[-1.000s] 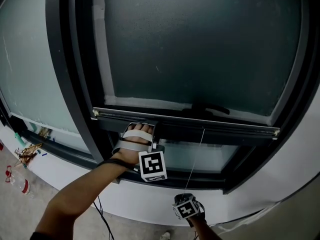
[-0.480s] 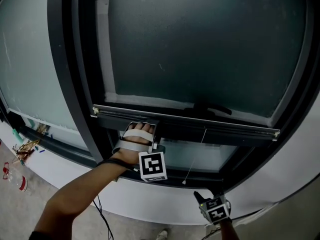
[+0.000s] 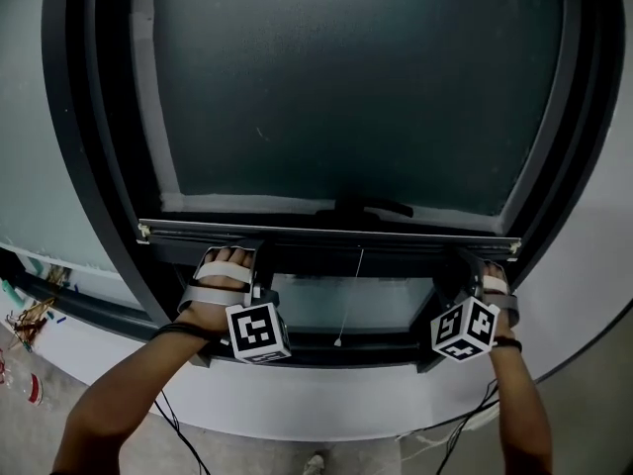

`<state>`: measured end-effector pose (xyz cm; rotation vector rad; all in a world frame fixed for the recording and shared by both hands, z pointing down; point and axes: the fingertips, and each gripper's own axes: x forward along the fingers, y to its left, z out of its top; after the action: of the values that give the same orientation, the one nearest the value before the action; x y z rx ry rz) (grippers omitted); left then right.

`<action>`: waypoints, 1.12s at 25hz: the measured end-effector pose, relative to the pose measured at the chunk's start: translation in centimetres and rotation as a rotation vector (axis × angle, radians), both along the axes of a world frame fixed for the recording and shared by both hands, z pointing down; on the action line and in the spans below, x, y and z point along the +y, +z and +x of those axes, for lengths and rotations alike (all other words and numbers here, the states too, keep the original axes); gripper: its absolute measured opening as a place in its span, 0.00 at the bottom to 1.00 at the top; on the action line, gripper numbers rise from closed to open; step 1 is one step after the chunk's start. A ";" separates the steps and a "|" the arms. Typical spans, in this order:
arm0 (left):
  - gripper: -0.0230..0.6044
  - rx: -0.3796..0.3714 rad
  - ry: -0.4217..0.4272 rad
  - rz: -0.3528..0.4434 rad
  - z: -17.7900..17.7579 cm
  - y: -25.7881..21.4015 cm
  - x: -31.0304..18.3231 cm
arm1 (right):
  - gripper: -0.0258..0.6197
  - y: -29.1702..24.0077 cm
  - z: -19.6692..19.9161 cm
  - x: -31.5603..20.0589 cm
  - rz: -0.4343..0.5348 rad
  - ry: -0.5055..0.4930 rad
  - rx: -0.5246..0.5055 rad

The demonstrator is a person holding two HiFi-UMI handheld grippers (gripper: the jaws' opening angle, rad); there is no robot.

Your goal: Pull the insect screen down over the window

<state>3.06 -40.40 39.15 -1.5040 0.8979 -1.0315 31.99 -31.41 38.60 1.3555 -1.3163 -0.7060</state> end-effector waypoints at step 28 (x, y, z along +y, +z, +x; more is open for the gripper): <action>0.24 0.033 0.001 -0.044 0.6 0.2 -0.3 | 0.24 0.2 0.0 -1.8 -0.080 0.000 0.113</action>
<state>3.67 -40.71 39.39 -1.5626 0.9026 -1.0342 32.02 -33.20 38.78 1.2344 -1.2418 -0.7120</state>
